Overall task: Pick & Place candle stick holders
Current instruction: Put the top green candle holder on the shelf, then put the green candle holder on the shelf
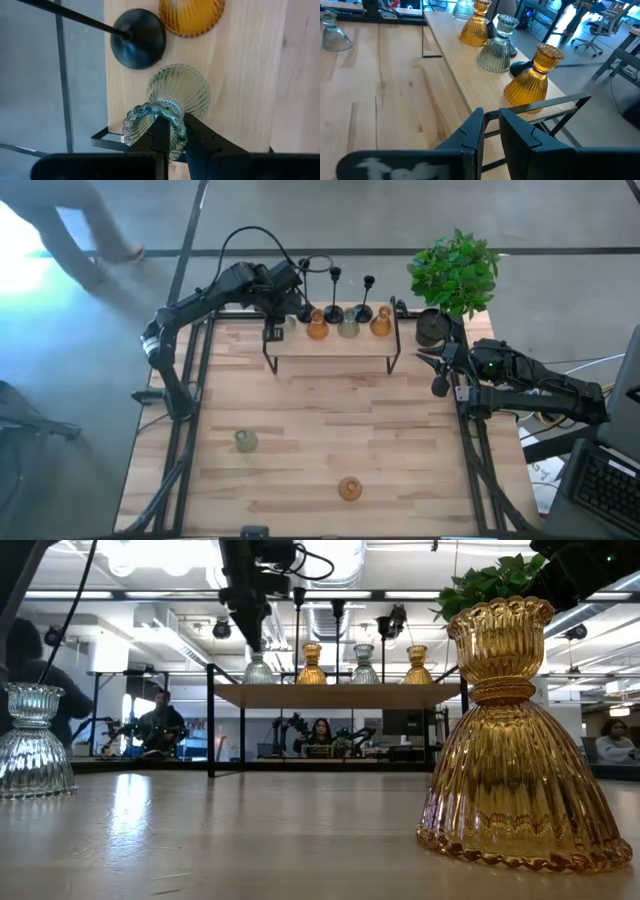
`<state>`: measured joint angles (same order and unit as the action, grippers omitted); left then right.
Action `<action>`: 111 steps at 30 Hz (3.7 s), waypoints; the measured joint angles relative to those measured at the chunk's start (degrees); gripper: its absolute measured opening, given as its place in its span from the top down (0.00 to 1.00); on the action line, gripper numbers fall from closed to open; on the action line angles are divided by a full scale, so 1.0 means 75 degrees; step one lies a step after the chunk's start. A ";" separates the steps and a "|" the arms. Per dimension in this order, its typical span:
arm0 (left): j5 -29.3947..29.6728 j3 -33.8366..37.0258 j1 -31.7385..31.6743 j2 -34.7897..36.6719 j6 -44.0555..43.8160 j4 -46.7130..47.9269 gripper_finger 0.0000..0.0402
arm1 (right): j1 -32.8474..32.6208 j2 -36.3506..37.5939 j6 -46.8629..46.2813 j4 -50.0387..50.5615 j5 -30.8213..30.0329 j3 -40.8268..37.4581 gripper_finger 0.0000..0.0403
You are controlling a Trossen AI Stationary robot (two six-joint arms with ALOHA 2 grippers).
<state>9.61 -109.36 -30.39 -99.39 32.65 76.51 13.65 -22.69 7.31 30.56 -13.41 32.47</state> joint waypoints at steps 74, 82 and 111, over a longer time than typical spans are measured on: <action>-0.0408 0.0152 -0.0302 -0.0119 -0.0003 -0.0227 0.75 | 0.0002 0.0000 0.0000 -0.0001 0.0000 0.0000 0.87; -0.0405 0.0152 -0.0303 -0.0117 -0.0018 -0.0194 0.75 | 0.0000 0.0000 0.0000 0.0000 0.0000 0.0000 0.87; -0.0504 -0.0141 -0.0289 0.0372 -0.0277 -0.0112 0.75 | 0.0003 0.0001 0.0000 -0.0001 0.0000 -0.0001 0.87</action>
<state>5.82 -110.42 -32.56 -96.61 30.57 75.66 13.67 -22.68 7.31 30.55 -13.41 32.46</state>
